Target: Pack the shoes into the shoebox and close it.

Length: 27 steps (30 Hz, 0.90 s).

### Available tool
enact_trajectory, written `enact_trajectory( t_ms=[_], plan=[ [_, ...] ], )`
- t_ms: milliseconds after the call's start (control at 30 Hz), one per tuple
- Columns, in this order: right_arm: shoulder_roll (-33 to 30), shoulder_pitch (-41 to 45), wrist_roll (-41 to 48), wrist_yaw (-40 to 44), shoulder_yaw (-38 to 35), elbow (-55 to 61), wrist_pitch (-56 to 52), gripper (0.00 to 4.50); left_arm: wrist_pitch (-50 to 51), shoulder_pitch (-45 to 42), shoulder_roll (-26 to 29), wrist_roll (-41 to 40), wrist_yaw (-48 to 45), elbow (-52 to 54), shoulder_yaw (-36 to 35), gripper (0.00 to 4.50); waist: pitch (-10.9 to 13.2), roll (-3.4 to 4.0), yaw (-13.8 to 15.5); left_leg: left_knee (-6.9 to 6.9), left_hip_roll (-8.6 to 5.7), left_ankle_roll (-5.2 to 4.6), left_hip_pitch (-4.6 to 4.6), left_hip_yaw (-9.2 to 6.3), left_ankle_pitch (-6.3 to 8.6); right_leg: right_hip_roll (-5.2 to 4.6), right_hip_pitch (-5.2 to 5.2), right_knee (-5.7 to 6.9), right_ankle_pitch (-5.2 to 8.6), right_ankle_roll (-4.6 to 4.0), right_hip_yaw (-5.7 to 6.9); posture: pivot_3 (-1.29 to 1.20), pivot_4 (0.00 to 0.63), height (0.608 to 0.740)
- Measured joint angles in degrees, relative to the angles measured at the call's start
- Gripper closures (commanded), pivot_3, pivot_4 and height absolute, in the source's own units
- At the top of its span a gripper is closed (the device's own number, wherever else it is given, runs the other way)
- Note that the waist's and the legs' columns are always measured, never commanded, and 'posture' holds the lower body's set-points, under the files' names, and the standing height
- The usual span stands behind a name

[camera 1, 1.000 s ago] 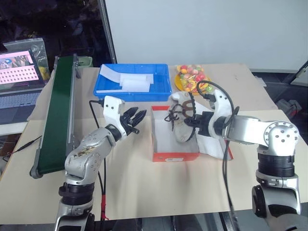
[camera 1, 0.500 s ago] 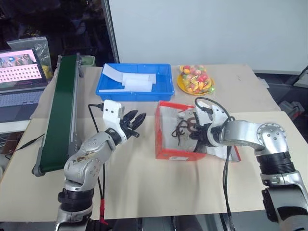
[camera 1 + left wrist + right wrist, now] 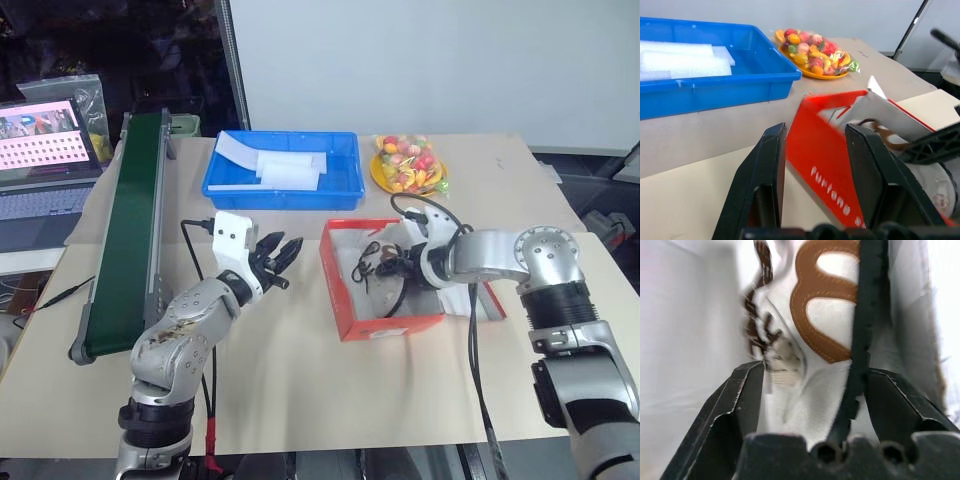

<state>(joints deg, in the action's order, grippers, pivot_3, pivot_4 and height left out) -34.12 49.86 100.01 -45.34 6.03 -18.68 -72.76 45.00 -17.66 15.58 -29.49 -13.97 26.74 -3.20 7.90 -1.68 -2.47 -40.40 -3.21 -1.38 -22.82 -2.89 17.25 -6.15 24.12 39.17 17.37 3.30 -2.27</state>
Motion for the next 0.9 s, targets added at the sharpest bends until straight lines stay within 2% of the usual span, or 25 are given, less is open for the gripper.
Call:
enact_trajectory(
  t_ms=[167, 333, 367, 500, 567, 633, 700, 733, 767, 800, 833, 900],
  plan=[
    [1.5, 4.0, -2.5, 1.7, -1.8, 2.9, 0.0, 1.11, -0.1, -0.4, 0.0, 0.1, -0.1, -0.2, 0.1, 2.54, 0.0, 0.00, 0.0, 0.00, -0.01, 0.00, -0.03, -0.01, 0.00, -0.01, 0.05, 0.01, 0.00, 0.00, 0.01, 0.00, 0.150, 0.724],
    [1.8, 8.4, -7.3, 5.3, -3.7, 12.2, 1.1, 1.11, -1.1, -0.8, 0.5, 0.7, -0.5, -1.0, 0.1, 2.54, 0.0, 0.01, 0.0, 0.00, -0.02, 0.00, -0.04, -0.05, 0.00, -0.01, 0.08, -0.01, 0.00, 0.00, 0.05, 0.00, 0.150, 0.724],
    [1.6, 8.4, -10.2, 8.1, -3.5, 15.5, 1.9, 1.11, -1.4, -0.9, 0.8, 1.3, -0.5, -1.2, 0.0, 2.54, 0.0, 0.02, 0.0, 0.00, -0.02, 0.00, -0.05, -0.05, 0.00, -0.01, 0.08, 0.00, 0.00, 0.00, 0.05, 0.00, 0.150, 0.724],
    [-8.6, 5.3, -35.4, 30.4, 7.6, 37.8, 13.7, 1.11, -2.9, -0.9, 2.7, 3.9, 0.6, -1.9, -1.3, 2.54, 0.0, 0.02, 0.1, 0.00, -0.09, -0.06, -0.12, -0.14, 0.04, -0.01, 0.16, -0.02, -0.02, 0.05, 0.14, 0.00, 0.150, 0.724],
    [-10.4, 1.3, -45.3, 38.1, 12.6, 43.1, 20.2, 1.11, -3.6, -0.8, 3.2, 4.8, 1.1, -2.1, -2.3, 2.54, 0.0, -0.01, 0.1, 0.01, -0.10, -0.06, -0.08, -0.14, 0.04, -0.04, 0.09, -0.09, -0.04, 0.08, 0.14, 0.00, 0.150, 0.724],
    [-11.1, -4.7, -57.4, 45.0, 20.6, 45.8, 27.6, 1.11, -4.0, -0.1, 4.3, 5.7, 1.8, -2.9, -4.2, 2.54, 0.0, -0.02, 0.0, 0.00, -0.12, -0.06, -0.06, -0.11, 0.04, -0.05, 0.14, -0.05, -0.05, 0.09, 0.08, 0.00, 0.150, 0.724],
    [-9.2, -8.2, -62.0, 47.6, 23.4, 45.6, 30.1, 1.11, -4.2, 0.3, 4.9, 6.6, 2.2, -3.8, -5.8, 2.54, 0.0, -0.01, -0.1, -0.02, -0.12, 0.01, -0.05, -0.10, 0.00, -0.06, 0.20, -0.04, -0.05, 0.08, 0.01, 0.00, 0.150, 0.724],
    [-5.9, -9.9, -63.9, 48.6, 23.4, 45.0, 31.4, 1.11, -4.7, 0.5, 5.4, 7.0, 2.3, -4.4, -6.7, 2.54, 0.0, -0.01, -0.2, -0.04, -0.10, 0.05, -0.03, -0.09, -0.03, -0.05, 0.23, -0.04, -0.05, 0.08, -0.01, 0.00, 0.150, 0.724],
    [-3.8, -10.4, -64.5, 49.1, 23.2, 44.7, 32.2, 0.62, -5.0, 0.5, 5.6, 7.2, 2.4, -4.6, -7.2, 2.54, 0.0, -0.01, -0.2, -0.05, -0.10, 0.08, -0.01, -0.10, -0.04, -0.05, 0.25, -0.05, -0.05, 0.07, -0.03, 0.00, 0.150, 0.724],
    [-1.5, -10.7, -65.3, 49.7, 22.6, 44.3, 33.2, 0.41, -5.1, 0.5, 5.7, 7.4, 2.4, -4.7, -7.5, 2.54, 0.0, -0.01, -0.1, -0.07, -0.11, 0.10, 0.02, -0.11, -0.05, -0.05, 0.23, -0.05, -0.05, 0.07, -0.02, 0.00, 0.150, 0.724],
    [0.2, -10.7, -66.3, 50.7, 22.1, 44.1, 34.1, 0.09, -5.1, 0.6, 5.8, 7.5, 2.6, -4.8, -8.1, 2.29, 0.0, -0.01, 0.1, -0.07, -0.12, 0.10, 0.04, -0.12, -0.06, -0.05, 0.22, -0.05, -0.05, 0.07, -0.02, 0.00, 0.150, 0.724],
    [1.9, -11.1, -68.2, 52.2, 21.5, 43.7, 35.0, 0.00, -5.4, 1.2, 6.5, 8.1, 2.7, -5.1, -9.1, 1.87, 0.0, -0.01, 0.2, -0.09, -0.12, 0.10, 0.08, -0.15, -0.05, -0.05, 0.16, -0.06, -0.06, 0.06, 0.01, 0.00, 0.150, 0.724]
  ],
)
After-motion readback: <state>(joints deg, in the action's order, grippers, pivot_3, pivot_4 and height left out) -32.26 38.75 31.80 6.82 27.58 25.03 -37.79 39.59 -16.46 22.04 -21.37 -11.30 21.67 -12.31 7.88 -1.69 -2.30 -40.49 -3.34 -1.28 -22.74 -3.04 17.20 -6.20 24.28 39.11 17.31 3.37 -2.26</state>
